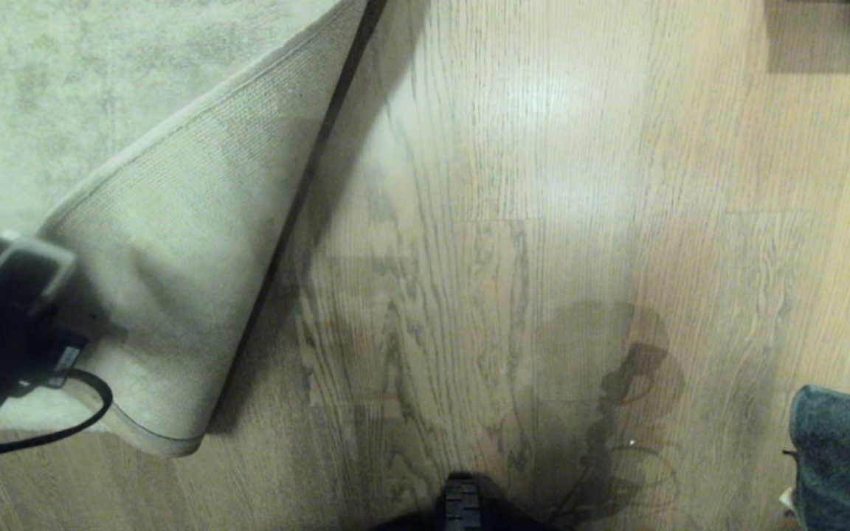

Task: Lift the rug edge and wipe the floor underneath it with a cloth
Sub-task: Lift up the carpet

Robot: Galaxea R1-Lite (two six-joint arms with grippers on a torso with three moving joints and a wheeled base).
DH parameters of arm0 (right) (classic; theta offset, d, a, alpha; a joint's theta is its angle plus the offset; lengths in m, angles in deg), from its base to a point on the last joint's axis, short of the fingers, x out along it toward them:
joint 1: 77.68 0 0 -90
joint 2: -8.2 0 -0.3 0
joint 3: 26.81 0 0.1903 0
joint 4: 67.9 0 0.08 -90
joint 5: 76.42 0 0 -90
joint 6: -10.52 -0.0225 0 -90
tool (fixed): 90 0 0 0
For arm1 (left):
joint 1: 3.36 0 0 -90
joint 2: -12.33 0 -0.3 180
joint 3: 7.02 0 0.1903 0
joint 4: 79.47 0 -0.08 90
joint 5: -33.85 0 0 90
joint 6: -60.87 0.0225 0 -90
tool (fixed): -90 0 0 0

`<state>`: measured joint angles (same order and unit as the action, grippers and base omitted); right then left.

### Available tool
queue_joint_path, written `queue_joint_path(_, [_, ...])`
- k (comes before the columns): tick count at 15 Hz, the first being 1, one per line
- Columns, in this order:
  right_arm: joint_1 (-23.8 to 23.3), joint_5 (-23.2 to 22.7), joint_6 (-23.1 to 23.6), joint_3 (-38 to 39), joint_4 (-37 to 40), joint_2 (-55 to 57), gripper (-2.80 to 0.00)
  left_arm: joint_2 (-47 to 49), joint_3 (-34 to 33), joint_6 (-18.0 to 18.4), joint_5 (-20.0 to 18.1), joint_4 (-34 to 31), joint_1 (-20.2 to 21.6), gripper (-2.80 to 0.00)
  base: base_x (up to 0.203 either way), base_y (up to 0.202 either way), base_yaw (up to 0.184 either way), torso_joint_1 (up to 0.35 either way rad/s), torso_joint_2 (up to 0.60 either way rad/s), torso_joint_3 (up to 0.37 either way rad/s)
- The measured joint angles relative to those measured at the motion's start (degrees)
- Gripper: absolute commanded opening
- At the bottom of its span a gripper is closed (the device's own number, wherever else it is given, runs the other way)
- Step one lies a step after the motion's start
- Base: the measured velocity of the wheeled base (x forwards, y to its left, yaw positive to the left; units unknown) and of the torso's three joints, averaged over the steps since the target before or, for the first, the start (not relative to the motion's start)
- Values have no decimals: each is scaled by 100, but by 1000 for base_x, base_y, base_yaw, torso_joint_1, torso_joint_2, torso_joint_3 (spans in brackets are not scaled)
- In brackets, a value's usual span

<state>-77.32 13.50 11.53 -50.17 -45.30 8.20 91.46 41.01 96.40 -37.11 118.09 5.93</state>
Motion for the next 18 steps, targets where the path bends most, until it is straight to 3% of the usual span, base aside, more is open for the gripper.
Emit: queue_joint_path(18, [-2, -6, 29, 0, 35, 0, -280, 25, -20, -89, -9, 22, 44, -280, 0, 0, 0, 0, 0, 0])
